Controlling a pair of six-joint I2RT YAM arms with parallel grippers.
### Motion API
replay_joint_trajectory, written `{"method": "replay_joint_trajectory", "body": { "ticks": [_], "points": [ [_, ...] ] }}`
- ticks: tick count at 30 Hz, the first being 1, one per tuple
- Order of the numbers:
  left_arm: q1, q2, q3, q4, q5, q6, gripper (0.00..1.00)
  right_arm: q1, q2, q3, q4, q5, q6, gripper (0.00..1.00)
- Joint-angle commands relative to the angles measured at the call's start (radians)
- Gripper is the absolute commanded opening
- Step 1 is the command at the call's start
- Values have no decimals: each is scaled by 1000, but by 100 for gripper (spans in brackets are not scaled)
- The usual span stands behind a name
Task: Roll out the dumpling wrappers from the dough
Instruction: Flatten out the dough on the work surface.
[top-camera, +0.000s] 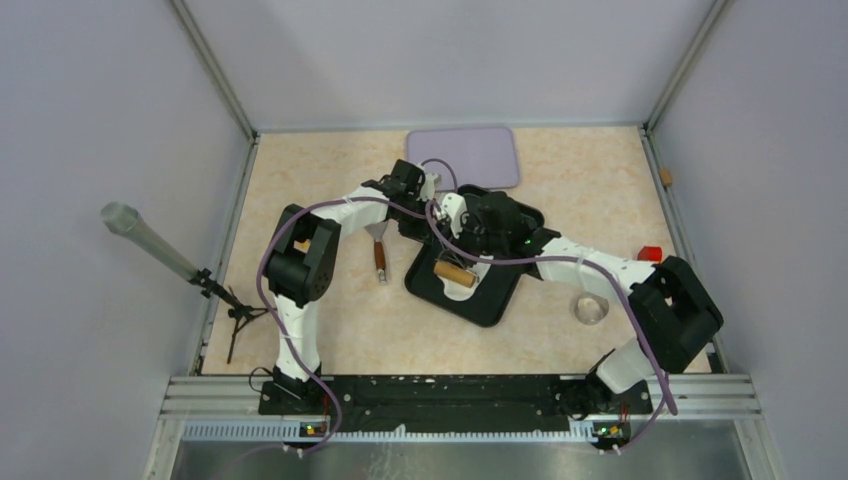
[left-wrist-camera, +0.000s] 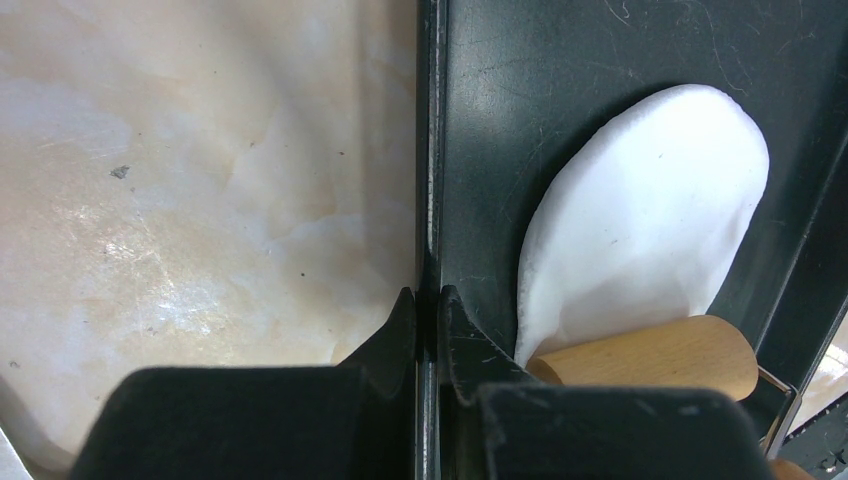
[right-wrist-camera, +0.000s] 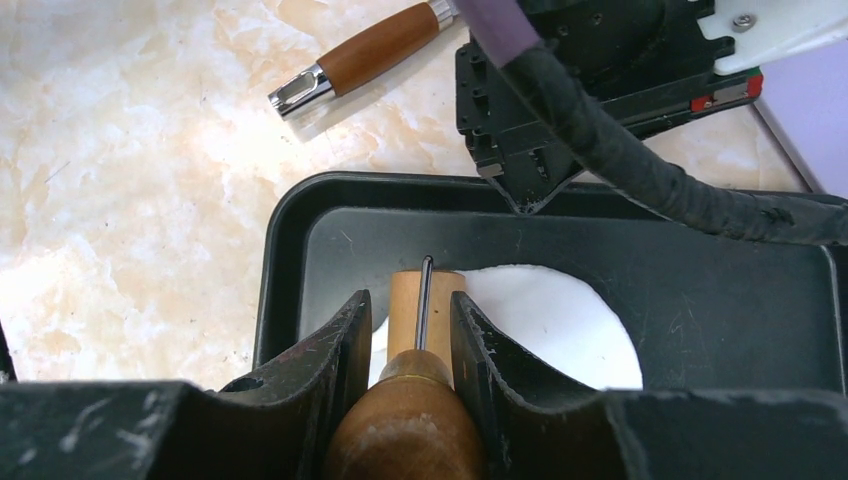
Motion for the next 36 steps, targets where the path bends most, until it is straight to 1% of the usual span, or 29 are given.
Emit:
{"method": "replay_joint_trajectory", "body": {
  "ticks": [1, 9, 18, 20, 23, 27, 29, 32, 36],
  "points": [
    [26, 44, 6, -21, -181, 14, 0, 47, 79, -87, -273, -57, -31, 0],
    [26, 39, 9, -25, -182, 16, 0, 79, 63, -95, -293, -98, -85, 0],
    [29, 36, 11, -25, -181, 17, 0, 94, -12, -135, -266, -192, -153, 0],
    [31, 36, 14, -25, -177, 20, 0, 95, -45, -122, -238, -181, -135, 0],
    [32, 34, 16, -22, -159, 26, 0, 83, -115, -29, -234, -136, -116, 0],
    [32, 23, 16, -21, -153, 36, 0, 24, -176, 89, -224, -160, -70, 0],
    [33, 18, 16, -21, -148, 41, 0, -1, -179, 135, -234, -127, -61, 0],
    [33, 13, 14, -19, -136, 46, 0, -42, -194, 146, -218, -73, -78, 0],
    [33, 14, 14, -19, -119, 52, 0, -68, -205, 104, -164, -41, -112, 0]
  ]
}}
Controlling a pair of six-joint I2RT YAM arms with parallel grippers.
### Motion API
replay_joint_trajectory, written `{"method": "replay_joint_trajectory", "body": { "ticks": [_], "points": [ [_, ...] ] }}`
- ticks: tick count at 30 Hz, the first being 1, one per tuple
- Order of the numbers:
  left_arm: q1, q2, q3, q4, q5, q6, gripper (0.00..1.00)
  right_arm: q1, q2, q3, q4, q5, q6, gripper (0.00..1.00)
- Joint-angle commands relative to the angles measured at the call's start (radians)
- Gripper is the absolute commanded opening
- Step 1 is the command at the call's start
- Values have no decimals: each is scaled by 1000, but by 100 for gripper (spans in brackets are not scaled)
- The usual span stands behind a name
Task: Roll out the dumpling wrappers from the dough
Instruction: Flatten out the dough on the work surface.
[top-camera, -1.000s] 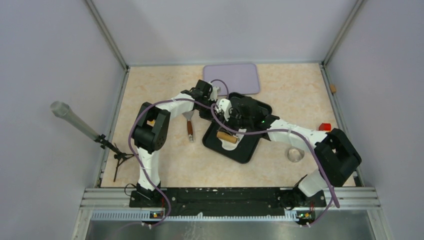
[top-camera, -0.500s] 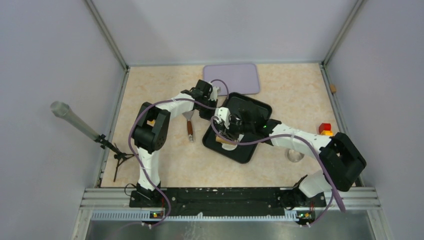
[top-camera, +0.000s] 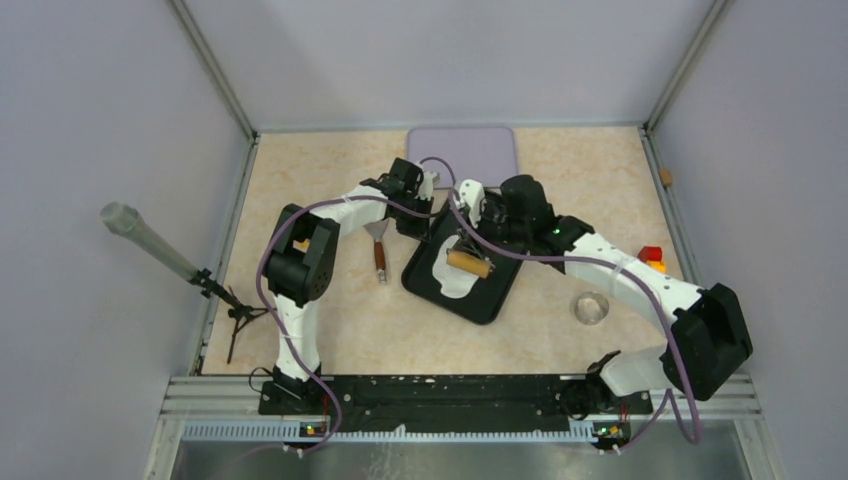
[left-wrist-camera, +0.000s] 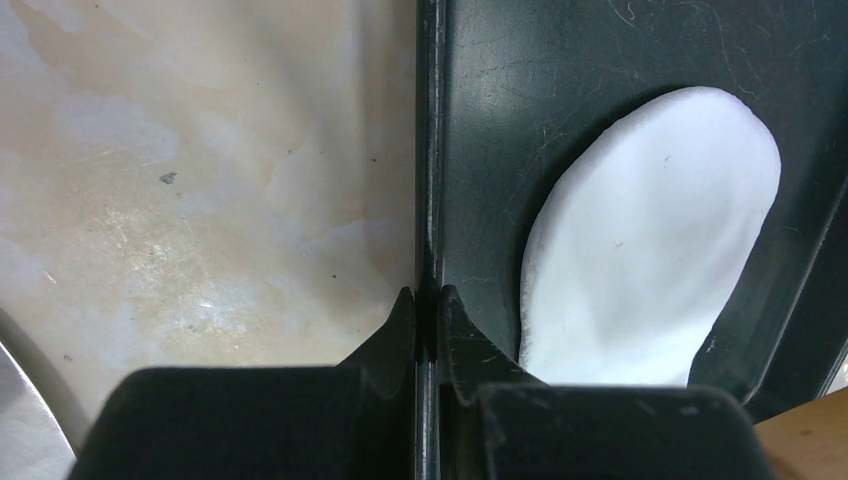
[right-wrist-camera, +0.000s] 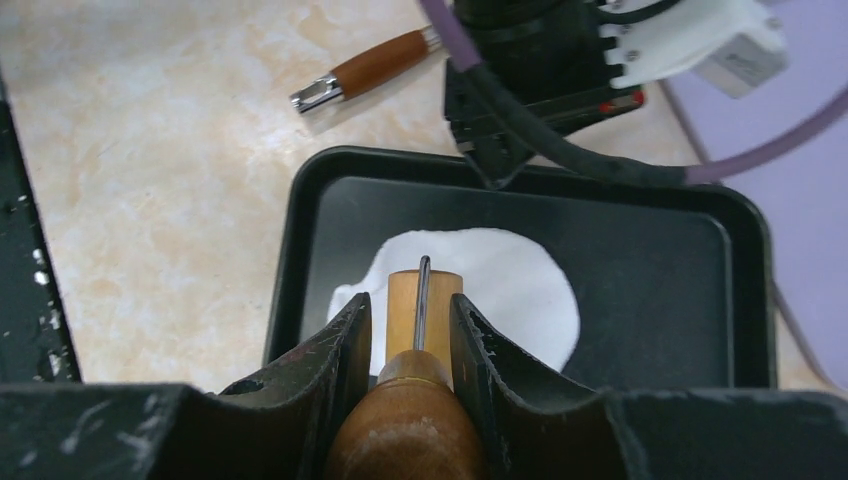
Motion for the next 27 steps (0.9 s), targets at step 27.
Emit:
{"method": "replay_joint_trajectory", "body": {
  "ticks": [27],
  "points": [
    [24, 10, 9, -17, -89, 27, 0, 101, 75, -222, 99, -186, 15, 0]
  ]
}}
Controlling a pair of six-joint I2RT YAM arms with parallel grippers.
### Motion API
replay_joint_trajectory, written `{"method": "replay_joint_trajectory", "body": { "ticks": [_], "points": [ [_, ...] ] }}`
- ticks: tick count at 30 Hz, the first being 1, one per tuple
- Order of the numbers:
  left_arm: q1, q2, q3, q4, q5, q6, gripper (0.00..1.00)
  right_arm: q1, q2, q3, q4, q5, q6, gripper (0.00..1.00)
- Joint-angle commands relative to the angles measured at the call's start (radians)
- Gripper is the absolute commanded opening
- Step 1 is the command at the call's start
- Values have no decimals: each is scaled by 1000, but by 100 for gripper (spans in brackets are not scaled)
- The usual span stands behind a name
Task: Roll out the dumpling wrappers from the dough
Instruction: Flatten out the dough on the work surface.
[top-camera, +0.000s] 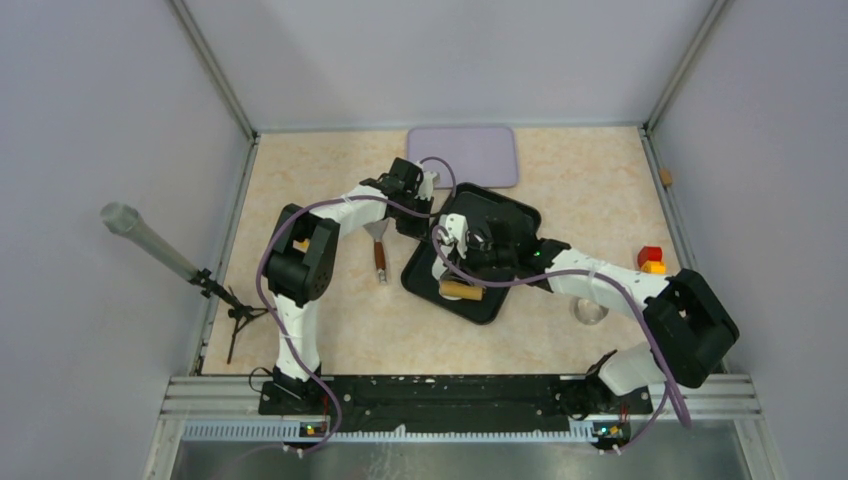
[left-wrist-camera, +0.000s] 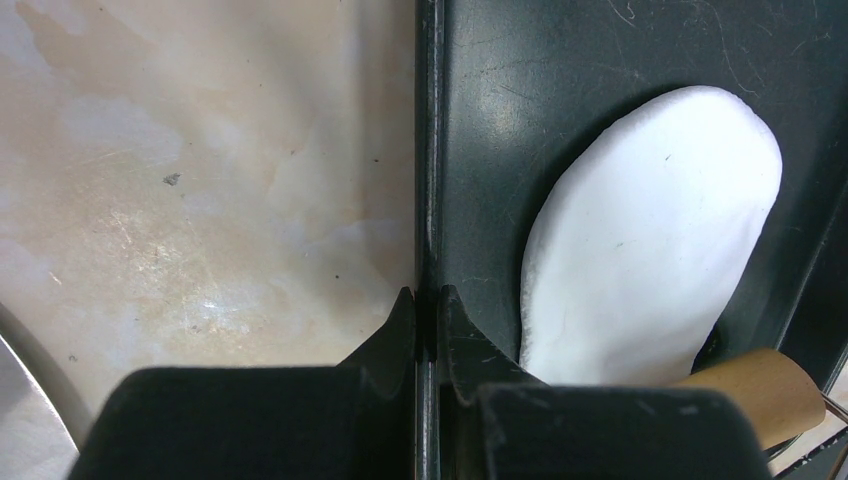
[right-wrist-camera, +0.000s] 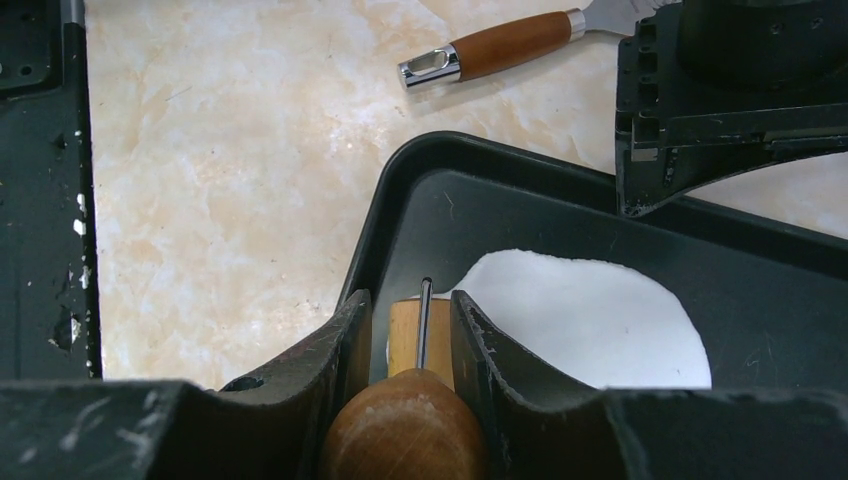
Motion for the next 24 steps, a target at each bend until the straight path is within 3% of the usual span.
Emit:
{"method": "replay_joint_trajectory", "body": {
  "ticks": [1, 12, 19, 24],
  "points": [
    [22, 10, 8, -16, -89, 20, 0, 36, 5, -29, -132, -62, 58, 0],
    [23, 11, 1, -3, -71, 29, 0, -109, -3, 174, 128, 111, 298, 0],
    [22, 9, -3, -4, -76, 31, 0, -101, 156, 100, 180, 126, 294, 0],
    [22, 6, -5, -5, -85, 31, 0, -64, 151, 30, 137, 73, 255, 0]
  ]
}}
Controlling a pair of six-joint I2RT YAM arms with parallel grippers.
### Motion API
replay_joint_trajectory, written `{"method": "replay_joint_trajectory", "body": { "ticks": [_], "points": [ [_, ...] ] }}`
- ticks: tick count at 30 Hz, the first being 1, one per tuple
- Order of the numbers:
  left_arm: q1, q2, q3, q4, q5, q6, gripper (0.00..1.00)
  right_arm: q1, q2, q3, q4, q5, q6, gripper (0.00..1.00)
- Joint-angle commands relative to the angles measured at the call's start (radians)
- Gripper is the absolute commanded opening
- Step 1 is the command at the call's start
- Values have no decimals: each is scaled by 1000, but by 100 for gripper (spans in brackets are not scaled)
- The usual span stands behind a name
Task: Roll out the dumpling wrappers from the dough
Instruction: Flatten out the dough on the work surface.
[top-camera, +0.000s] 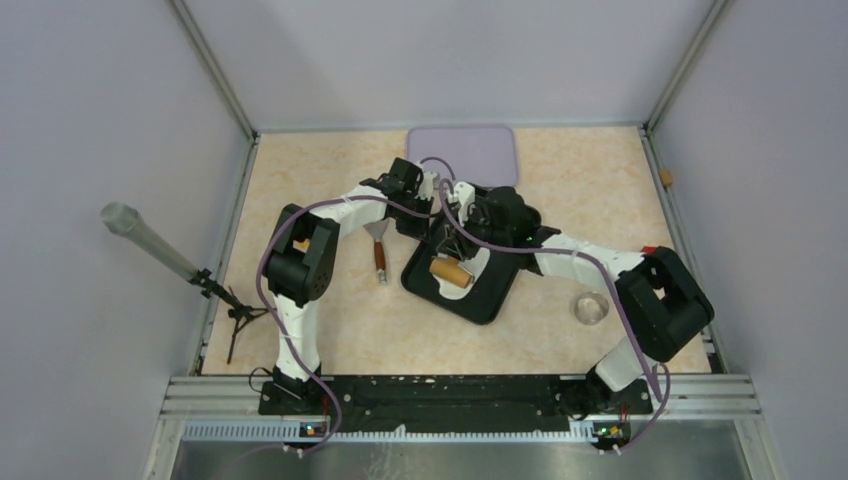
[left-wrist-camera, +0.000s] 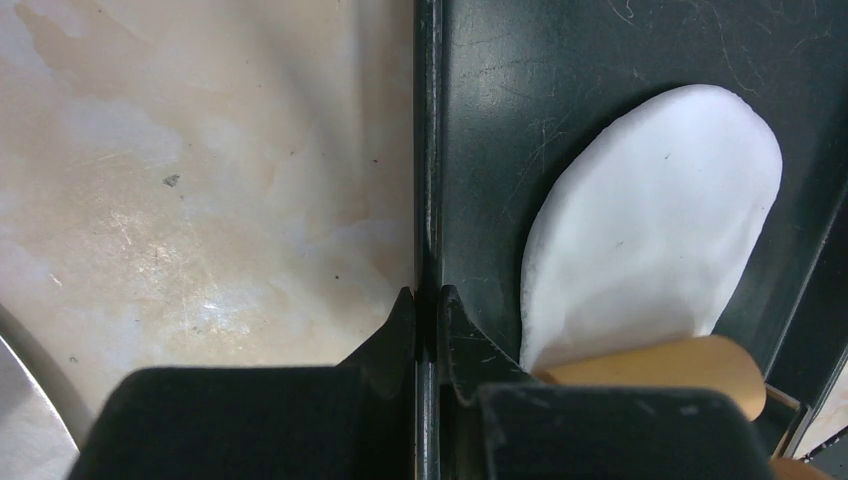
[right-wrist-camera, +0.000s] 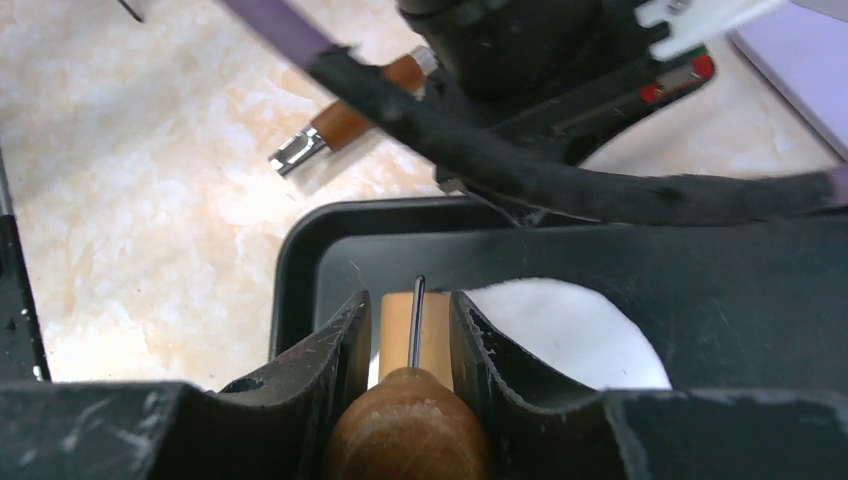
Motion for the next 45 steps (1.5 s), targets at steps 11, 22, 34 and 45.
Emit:
{"method": "replay_joint_trajectory", "body": {
  "ticks": [11, 22, 34, 45],
  "points": [
    [22, 8, 1, -11, -106, 22, 0, 138, -16, -101, -139, -29, -105, 0],
    [22, 5, 4, -16, -108, 22, 0, 171, -36, -126, -167, -82, -121, 0],
    [22, 1, 3, -17, -108, 21, 0, 193, -27, -104, -194, 3, -123, 0],
    [23, -5, -2, -14, -103, 20, 0, 8, 9, 13, -119, 177, -142, 0]
  ]
}}
